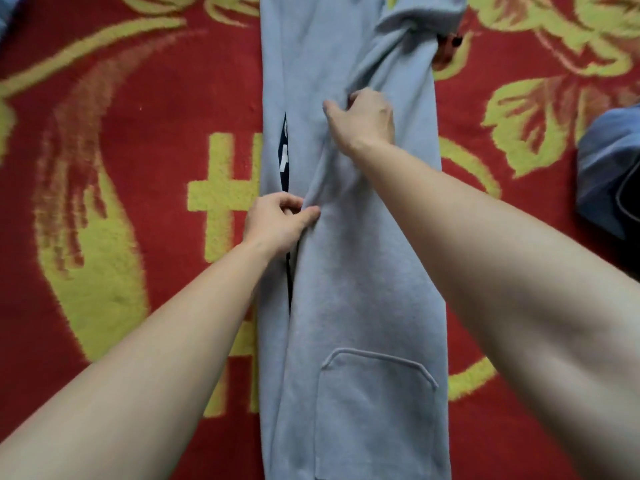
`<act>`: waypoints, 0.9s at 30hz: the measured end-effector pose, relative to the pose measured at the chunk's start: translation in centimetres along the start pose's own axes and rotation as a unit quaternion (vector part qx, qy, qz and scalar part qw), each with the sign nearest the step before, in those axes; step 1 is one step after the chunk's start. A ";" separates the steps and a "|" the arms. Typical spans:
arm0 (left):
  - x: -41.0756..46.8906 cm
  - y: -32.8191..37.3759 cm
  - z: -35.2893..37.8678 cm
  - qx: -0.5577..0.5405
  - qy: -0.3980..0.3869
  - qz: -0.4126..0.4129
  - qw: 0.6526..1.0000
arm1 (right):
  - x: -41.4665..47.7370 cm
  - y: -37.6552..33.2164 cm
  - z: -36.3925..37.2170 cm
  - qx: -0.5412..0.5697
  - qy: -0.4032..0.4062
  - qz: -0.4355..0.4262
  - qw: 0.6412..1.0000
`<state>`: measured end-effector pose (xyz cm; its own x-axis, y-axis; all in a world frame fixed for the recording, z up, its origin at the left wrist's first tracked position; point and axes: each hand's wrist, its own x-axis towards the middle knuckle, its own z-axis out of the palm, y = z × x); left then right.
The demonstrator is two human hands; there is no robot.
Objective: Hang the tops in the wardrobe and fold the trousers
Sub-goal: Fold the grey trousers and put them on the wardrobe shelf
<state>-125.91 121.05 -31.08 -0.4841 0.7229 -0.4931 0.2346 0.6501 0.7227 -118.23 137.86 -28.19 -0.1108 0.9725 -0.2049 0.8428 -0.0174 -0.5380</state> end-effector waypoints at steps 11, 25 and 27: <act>-0.4 -0.8 -2.6 -0.329 0.023 -0.097 0.939 | 0.8 -5.7 3.3 0.132 -0.079 -0.164 0.974; 11.4 1.1 -6.0 0.356 0.007 0.051 0.933 | 10.3 -4.7 0.9 0.326 0.046 0.174 0.928; 11.9 0.5 -5.6 0.365 0.003 0.057 0.929 | 11.7 -5.0 1.2 0.394 0.024 0.220 0.892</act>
<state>-136.30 128.64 -33.89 -0.4252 0.7970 -0.4290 0.7927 0.5567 0.2485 -124.39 149.06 -28.84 0.1774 0.8401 -0.5125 0.1643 -0.5388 -0.8263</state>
